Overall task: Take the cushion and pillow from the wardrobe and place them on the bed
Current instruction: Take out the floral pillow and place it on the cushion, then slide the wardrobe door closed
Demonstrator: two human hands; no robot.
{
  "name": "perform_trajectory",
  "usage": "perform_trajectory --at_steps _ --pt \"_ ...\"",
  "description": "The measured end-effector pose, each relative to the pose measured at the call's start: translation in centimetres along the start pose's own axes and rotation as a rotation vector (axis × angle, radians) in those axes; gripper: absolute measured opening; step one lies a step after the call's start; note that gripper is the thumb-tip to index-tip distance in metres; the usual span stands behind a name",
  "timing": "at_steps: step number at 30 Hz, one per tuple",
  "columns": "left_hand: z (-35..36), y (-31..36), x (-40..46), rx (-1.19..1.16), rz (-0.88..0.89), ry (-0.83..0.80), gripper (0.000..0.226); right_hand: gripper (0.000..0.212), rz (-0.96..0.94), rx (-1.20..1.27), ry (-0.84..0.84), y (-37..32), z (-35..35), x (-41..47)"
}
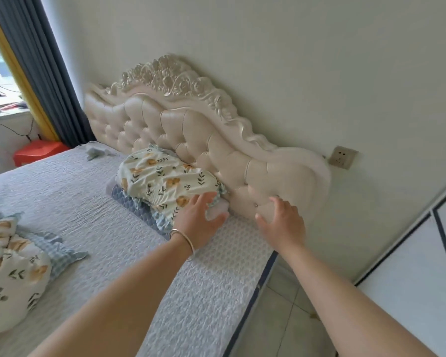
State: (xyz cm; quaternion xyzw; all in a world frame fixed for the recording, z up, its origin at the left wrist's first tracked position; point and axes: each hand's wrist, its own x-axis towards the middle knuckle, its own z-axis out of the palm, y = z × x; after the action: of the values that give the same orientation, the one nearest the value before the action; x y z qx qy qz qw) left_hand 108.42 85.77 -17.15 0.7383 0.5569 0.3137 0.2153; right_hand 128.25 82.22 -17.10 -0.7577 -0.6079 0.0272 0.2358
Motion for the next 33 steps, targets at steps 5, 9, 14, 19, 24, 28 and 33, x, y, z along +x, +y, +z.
perform_trajectory --at_steps 5,9,14,19,24,28,33 --pt "0.5 3.2 -5.6 -0.105 0.14 -0.052 0.054 0.056 0.122 -0.027 0.113 0.7 -3.0 -9.1" --pt "1.6 5.0 -11.7 -0.188 0.28 -0.195 0.053 0.054 0.292 -0.056 0.185 1.0 -4.5 -18.9" --pt "0.9 8.4 -20.4 -0.249 0.402 -0.332 0.051 0.052 0.496 -0.057 0.26 0.1 -7.7 -30.7" --pt "0.0 10.4 -28.5 -0.284 0.483 -0.45 0.053 0.05 0.553 -0.025 0.331 -2.4 -9.1 -41.1" --pt "-3.3 11.0 -36.8 -0.309 0.532 -0.471 0.051 0.047 0.588 -0.045 0.42 -5.2 -11.6 -49.7" --pt "-6.3 9.8 -43.3 -0.32 0.546 -0.466 0.05 0.046 0.55 -0.109 0.444 -8.3 -12.8 -56.0" --pt "-9.8 8.5 -51.7 -0.333 0.574 -0.53 0.046 0.044 0.589 -0.143 0.434 -12.0 -12.3 -65.1"
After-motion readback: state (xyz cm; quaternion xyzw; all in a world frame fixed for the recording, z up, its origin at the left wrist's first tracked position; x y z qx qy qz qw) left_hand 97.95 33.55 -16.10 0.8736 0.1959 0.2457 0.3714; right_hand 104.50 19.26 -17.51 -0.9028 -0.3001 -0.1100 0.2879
